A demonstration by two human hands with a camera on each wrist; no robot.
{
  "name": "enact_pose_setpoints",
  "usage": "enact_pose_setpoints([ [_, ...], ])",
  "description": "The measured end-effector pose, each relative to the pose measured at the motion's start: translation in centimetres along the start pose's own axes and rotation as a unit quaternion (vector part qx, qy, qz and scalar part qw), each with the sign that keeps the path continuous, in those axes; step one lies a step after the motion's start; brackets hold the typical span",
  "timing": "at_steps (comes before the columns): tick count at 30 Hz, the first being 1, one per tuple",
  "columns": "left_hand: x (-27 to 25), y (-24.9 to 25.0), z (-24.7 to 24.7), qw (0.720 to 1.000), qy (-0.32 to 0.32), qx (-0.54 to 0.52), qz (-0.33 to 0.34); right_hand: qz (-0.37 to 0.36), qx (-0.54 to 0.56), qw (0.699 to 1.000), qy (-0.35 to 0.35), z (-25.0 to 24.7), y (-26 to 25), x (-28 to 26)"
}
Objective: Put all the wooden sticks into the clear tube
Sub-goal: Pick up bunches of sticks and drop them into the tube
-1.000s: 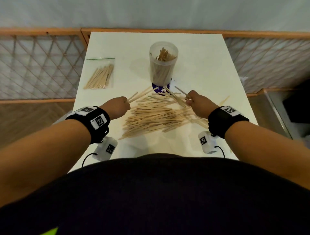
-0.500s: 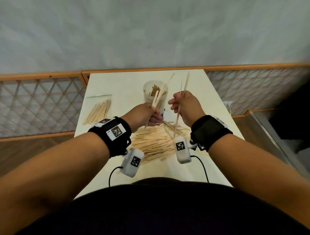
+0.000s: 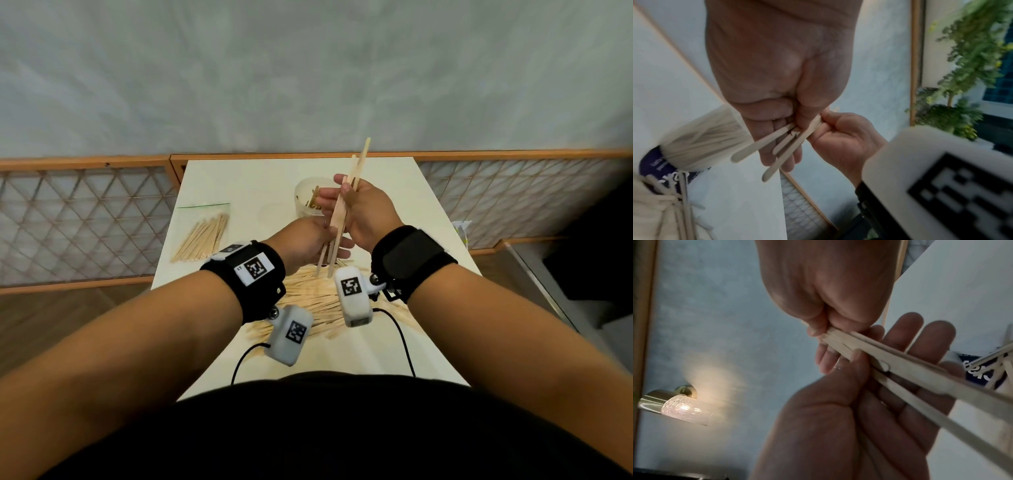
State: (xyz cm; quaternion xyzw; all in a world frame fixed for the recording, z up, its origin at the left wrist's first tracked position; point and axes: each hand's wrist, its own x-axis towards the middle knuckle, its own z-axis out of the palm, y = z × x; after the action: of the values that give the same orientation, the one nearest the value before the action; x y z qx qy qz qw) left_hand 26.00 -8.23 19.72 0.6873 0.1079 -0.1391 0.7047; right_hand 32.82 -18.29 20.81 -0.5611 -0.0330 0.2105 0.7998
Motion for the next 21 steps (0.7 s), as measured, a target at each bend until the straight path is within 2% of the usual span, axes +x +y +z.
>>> enact_pose_setpoints([
  [4, 0.9, -0.7, -0.2, 0.987, 0.045, -0.151, -0.027, -0.082, -0.075, 0.994, 0.005, 1.0, -2.2, 0.2],
  [8, 1.1, -0.5, -0.1, 0.939, 0.076, -0.31, -0.129, -0.157, -0.085, 0.984, 0.001, 2.1, -4.8, 0.2],
  [11, 0.8, 0.2, 0.3, 0.905, 0.066, -0.399, -0.13, -0.151, -0.086, 0.983, -0.059, 2.5, -4.8, -0.8],
  [14, 0.5, 0.9, 0.4, 0.895, 0.078, -0.422, -0.122, -0.166, -0.126, 0.974, -0.088, 2.4, -4.0, -1.5],
  [18, 0.5, 0.9, 0.3, 0.903, 0.093, -0.399, -0.13, -0.182, -0.184, 0.961, -0.101, 2.1, -4.3, -1.4],
  [21, 0.5, 0.9, 0.4, 0.907, 0.094, -0.387, -0.136, -0.173, -0.269, 0.94, -0.124, 2.2, -4.8, -1.2],
])
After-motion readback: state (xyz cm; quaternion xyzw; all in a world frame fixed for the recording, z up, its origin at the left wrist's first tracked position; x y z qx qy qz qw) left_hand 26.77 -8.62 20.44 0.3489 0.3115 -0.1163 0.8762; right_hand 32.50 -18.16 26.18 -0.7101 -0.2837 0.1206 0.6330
